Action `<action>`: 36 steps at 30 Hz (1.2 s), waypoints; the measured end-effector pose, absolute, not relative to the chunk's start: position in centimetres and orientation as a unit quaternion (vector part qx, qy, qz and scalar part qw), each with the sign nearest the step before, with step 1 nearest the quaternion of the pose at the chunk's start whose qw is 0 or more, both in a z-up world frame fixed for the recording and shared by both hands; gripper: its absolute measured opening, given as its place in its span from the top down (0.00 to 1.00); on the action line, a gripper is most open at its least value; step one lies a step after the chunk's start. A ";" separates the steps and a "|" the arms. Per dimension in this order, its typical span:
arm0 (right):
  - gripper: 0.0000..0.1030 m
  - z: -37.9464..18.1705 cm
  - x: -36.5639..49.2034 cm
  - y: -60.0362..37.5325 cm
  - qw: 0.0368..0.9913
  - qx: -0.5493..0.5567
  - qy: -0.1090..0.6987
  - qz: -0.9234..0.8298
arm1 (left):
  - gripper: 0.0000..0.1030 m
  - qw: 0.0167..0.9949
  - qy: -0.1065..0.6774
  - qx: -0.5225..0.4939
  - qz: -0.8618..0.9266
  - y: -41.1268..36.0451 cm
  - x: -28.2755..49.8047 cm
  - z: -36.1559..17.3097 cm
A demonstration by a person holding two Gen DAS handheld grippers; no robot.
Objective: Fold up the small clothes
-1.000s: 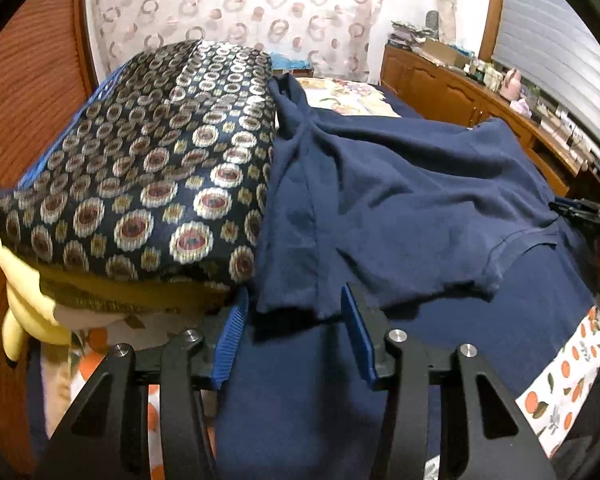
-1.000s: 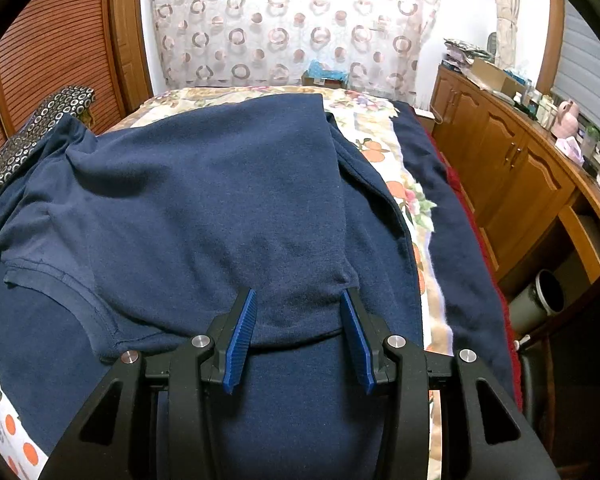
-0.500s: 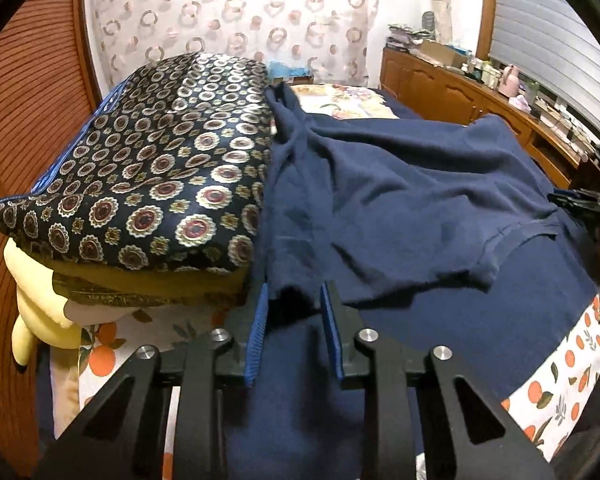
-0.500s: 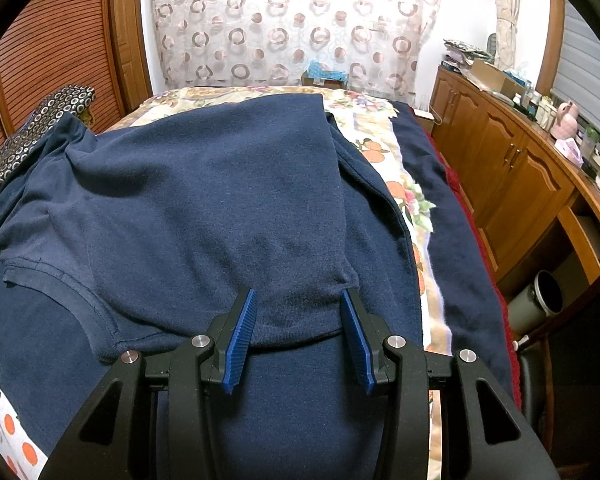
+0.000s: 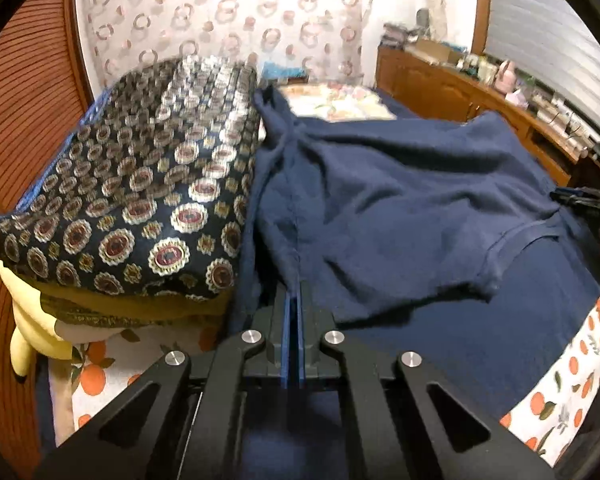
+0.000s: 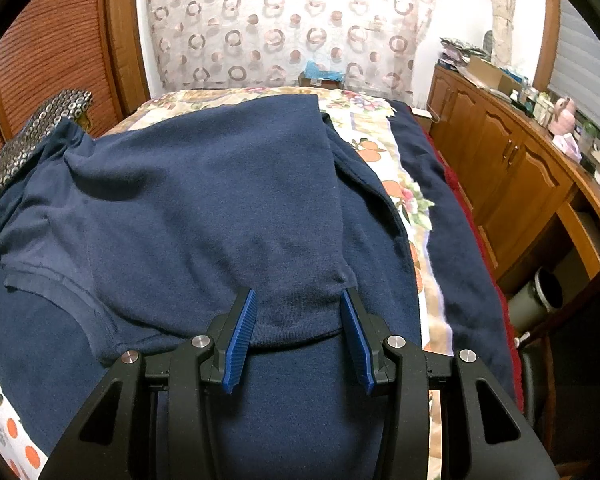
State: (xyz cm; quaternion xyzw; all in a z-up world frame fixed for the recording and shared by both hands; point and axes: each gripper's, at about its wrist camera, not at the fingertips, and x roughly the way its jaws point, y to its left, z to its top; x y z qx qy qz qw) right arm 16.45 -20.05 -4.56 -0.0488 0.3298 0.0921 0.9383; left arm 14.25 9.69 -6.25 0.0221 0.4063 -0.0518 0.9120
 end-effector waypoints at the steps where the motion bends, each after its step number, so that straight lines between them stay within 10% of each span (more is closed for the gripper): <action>1: 0.56 -4.5 16.5 -20.1 0.938 -0.047 0.331 0.093 | 0.97 0.914 0.402 0.022 -0.052 9.7 14.2 -6.0; 4: 0.56 -4.1 17.0 -20.4 0.939 -0.047 0.331 0.084 | 0.97 0.918 0.391 0.018 -0.055 9.7 13.9 -5.1; 12: 0.96 -4.0 17.1 -20.8 0.938 -0.032 0.330 0.104 | 0.97 0.928 0.361 -0.014 -0.088 9.6 12.8 -2.7; 36: 0.97 -0.6 3.3 -26.1 0.942 -0.019 0.284 0.177 | 0.97 0.937 0.339 -0.054 -0.061 13.9 7.7 -1.6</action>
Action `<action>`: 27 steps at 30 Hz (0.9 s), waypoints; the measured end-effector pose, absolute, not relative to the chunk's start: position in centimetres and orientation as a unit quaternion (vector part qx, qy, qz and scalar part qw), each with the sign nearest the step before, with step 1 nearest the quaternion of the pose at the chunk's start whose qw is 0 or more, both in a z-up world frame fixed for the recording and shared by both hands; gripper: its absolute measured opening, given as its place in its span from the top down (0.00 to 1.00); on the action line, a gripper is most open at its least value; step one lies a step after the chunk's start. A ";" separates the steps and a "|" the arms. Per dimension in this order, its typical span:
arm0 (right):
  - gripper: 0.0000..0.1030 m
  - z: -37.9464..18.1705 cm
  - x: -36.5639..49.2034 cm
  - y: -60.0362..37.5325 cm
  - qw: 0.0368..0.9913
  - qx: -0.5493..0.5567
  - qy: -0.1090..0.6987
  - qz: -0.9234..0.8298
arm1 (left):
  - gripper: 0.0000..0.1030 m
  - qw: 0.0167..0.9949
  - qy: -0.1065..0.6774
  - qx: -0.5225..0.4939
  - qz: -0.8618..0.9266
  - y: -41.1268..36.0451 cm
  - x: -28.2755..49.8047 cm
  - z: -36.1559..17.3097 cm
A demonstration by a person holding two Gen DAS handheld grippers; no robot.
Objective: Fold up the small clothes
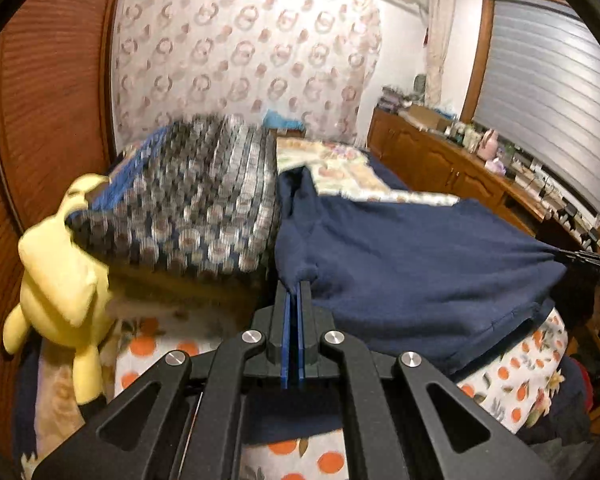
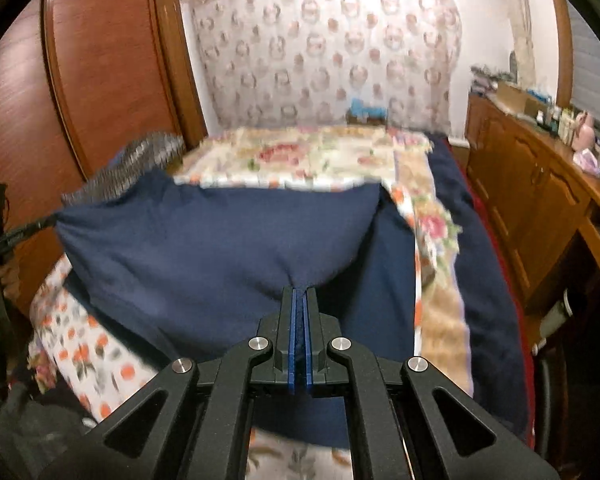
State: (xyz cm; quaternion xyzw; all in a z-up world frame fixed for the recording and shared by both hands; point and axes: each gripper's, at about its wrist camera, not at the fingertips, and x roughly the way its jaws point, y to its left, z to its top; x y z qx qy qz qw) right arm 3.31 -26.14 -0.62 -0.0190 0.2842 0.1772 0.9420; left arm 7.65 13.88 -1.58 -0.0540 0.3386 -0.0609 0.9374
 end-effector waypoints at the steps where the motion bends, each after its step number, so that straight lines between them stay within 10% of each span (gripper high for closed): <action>1: 0.97 -1.3 3.3 -26.3 0.941 -0.025 0.290 0.174 | 0.97 0.935 0.346 -0.051 -0.057 13.9 7.6 -2.1; 13: 0.68 -4.7 5.2 -29.2 0.942 -0.017 0.308 0.130 | 0.95 0.920 0.389 -0.036 -0.029 13.5 6.6 -5.9; 23: 0.60 -6.7 6.3 -24.7 0.940 -0.034 0.305 0.151 | 0.28 0.923 0.382 -0.029 -0.034 12.9 7.0 -5.8; 27: 0.60 -6.8 6.4 -23.6 0.937 -0.041 0.306 0.165 | 0.25 0.920 0.389 -0.029 -0.027 12.9 7.6 -6.5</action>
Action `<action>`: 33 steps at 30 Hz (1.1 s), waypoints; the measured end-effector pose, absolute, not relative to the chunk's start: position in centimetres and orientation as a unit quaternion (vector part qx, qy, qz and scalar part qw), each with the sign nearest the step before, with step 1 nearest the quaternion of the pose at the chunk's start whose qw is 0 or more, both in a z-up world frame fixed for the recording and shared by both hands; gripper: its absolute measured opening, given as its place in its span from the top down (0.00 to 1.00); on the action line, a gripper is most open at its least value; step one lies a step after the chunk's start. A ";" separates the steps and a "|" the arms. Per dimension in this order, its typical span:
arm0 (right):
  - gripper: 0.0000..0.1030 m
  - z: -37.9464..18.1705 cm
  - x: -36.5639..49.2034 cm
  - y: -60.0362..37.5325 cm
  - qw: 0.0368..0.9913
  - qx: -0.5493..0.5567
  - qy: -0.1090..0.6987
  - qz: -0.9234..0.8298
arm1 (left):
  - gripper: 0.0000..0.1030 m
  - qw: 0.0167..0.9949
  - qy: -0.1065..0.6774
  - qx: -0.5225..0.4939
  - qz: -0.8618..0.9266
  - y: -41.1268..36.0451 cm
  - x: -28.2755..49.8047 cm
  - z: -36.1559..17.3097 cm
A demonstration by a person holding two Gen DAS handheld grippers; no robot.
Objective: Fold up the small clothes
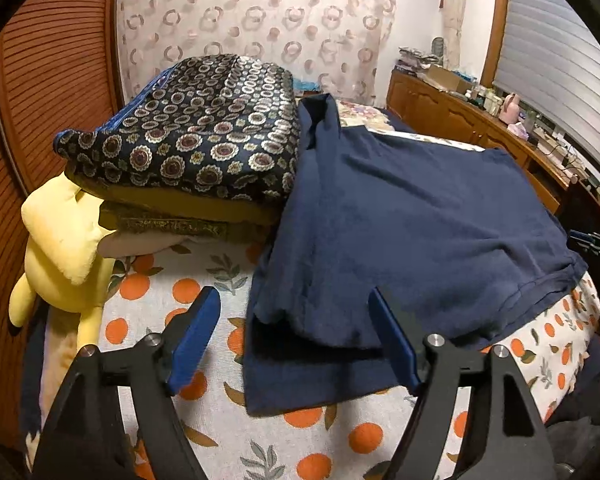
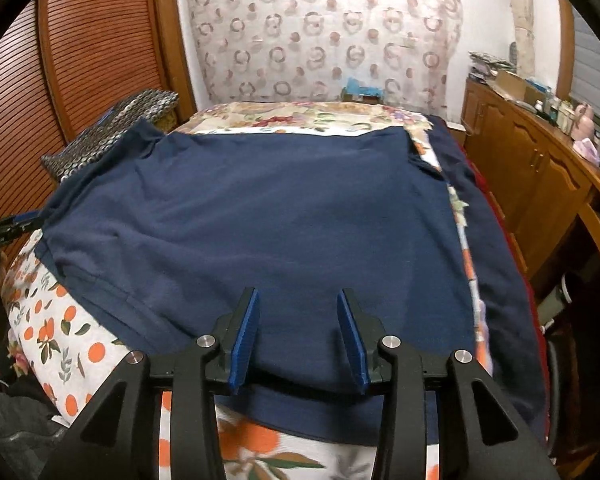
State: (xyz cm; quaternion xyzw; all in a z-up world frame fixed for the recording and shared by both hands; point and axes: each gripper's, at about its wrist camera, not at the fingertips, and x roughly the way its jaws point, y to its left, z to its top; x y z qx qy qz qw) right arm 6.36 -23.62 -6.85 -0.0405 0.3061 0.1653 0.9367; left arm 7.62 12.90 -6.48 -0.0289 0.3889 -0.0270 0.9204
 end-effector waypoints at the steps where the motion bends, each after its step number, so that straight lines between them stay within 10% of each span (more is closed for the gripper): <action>1: 0.60 -6.9 6.4 -23.3 0.936 -0.041 0.307 0.168 | 0.25 0.919 0.392 -0.029 -0.024 12.9 7.8 -6.7; 10: 0.58 -7.7 7.2 -22.9 0.928 -0.053 0.322 0.177 | 0.25 0.911 0.410 -0.041 -0.018 13.4 8.3 -7.9; 14: 0.38 -7.8 8.1 -22.9 0.924 -0.045 0.334 0.183 | 0.25 0.908 0.416 -0.043 -0.020 13.4 8.4 -8.4; 22: 0.28 -7.4 8.4 -21.4 0.923 -0.095 0.332 0.168 | 0.25 0.905 0.418 -0.062 -0.044 13.5 8.2 -8.6; 27: 0.19 -7.0 9.1 -21.2 0.918 -0.105 0.338 0.177 | 0.52 0.904 0.419 -0.066 -0.050 13.4 8.4 -8.5; 33: 0.19 -6.9 9.3 -21.4 0.918 -0.106 0.338 0.179 | 0.55 0.906 0.418 -0.062 -0.037 13.6 8.4 -8.7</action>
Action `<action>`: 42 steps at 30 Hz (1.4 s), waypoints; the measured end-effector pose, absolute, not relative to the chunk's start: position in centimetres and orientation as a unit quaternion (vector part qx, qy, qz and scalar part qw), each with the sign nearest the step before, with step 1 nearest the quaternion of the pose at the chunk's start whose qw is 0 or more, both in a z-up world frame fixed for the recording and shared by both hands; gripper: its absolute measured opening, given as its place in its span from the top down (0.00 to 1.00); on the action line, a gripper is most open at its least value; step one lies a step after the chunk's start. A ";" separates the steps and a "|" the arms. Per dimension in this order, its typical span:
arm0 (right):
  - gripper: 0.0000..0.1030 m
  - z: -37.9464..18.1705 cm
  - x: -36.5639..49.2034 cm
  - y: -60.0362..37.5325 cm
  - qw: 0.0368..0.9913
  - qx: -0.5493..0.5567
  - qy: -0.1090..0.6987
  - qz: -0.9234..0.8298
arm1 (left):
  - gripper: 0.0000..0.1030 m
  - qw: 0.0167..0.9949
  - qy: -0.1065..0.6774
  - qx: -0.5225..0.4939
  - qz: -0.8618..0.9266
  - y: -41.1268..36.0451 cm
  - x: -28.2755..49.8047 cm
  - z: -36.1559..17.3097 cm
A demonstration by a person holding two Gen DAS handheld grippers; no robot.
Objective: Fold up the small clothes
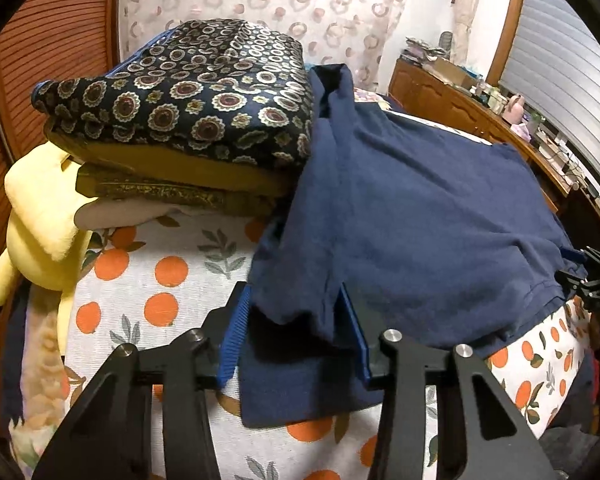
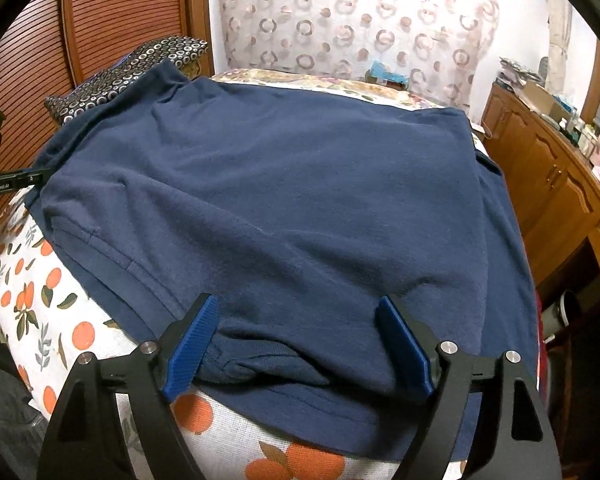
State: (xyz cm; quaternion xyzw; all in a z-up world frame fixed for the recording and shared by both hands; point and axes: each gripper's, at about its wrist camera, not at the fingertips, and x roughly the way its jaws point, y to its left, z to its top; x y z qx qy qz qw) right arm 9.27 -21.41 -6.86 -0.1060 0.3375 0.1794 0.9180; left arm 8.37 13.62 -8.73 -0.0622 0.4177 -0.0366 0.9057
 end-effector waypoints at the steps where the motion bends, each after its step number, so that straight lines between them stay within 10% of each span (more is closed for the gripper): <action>1: 0.18 -6.9 9.3 -21.5 0.918 -0.106 0.337 0.179 | 0.55 0.906 0.417 -0.062 -0.037 13.6 8.3 -8.7; 4: 0.18 -7.2 9.0 -21.6 0.918 -0.106 0.336 0.180 | 0.58 0.907 0.417 -0.055 -0.034 13.5 8.3 -8.7; 8: 0.18 -7.3 8.9 -21.6 0.918 -0.106 0.336 0.180 | 0.92 0.906 0.418 -0.054 -0.048 13.1 8.4 -8.6; 42: 0.19 -6.0 3.1 -27.1 0.957 -0.015 0.263 0.122 | 0.94 0.918 0.272 -0.006 -0.288 -7.7 13.5 6.5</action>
